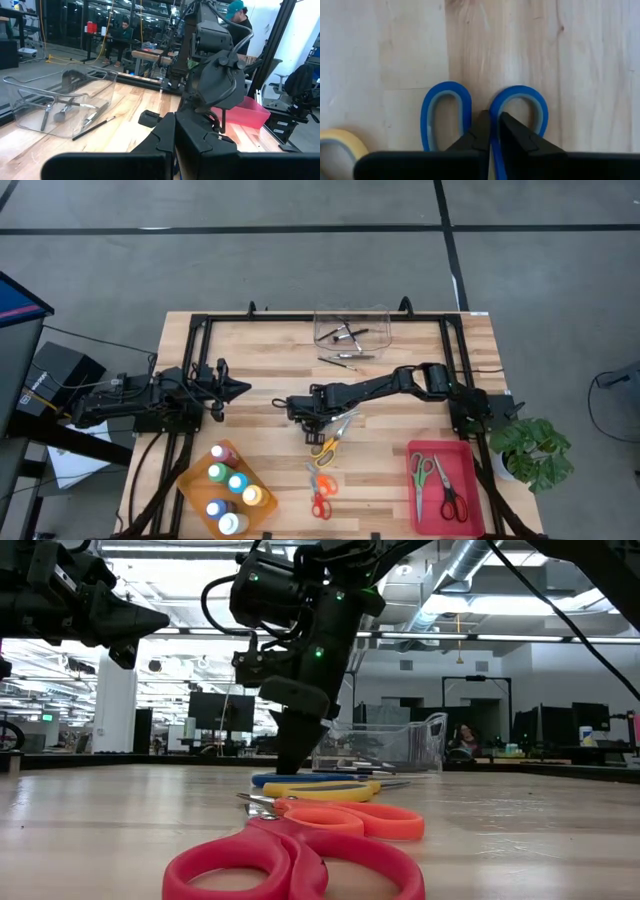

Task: Pick & Place Paint Supplies
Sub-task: Put the blue scissor into the red bin

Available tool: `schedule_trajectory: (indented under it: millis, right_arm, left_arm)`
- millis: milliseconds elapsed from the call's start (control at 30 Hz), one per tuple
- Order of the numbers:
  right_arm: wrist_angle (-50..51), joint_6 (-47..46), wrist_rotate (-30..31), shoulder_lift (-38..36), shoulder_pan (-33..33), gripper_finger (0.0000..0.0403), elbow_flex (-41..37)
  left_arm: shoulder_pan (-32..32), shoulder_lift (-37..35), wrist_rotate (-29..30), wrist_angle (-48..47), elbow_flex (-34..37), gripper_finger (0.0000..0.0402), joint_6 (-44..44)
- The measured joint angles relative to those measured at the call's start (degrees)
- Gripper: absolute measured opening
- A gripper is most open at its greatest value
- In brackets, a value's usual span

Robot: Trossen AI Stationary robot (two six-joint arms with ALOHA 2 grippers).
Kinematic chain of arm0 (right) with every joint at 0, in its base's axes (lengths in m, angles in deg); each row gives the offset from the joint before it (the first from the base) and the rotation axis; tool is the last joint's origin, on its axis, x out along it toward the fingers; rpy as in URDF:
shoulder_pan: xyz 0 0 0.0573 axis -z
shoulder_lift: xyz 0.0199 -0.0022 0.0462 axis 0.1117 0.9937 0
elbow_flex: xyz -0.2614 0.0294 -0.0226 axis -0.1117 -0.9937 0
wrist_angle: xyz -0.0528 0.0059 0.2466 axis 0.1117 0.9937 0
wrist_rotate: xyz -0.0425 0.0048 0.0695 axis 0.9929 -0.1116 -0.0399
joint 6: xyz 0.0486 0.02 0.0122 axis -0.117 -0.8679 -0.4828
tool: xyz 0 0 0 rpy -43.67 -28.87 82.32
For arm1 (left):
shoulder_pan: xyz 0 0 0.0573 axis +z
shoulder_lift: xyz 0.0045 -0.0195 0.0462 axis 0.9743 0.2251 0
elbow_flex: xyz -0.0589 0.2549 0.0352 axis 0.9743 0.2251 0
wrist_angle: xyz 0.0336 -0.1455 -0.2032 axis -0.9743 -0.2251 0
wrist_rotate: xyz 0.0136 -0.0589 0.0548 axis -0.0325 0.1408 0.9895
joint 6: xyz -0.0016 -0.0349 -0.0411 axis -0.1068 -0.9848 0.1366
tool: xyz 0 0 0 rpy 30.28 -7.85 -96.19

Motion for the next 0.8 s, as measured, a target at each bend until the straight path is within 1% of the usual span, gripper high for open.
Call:
schedule_trajectory:
  millis: [133,567,800]
  right_arm:
    - [-0.7,2.0,0.3,0.0,-0.2,0.0009,0.0]
    - [-1.9,4.5,0.5,-0.4,-1.3,0.0005,1.4]
    - [-0.5,5.4,0.4,-1.6,-1.7,0.0004,1.2]
  left_arm:
    - [0.0,0.0,0.0,0.0,0.0,0.0,0.0]
    - [0.0,0.0,0.0,0.0,0.0,0.0,0.0]
    - [0.0,0.0,0.0,0.0,0.0,0.0,0.0]
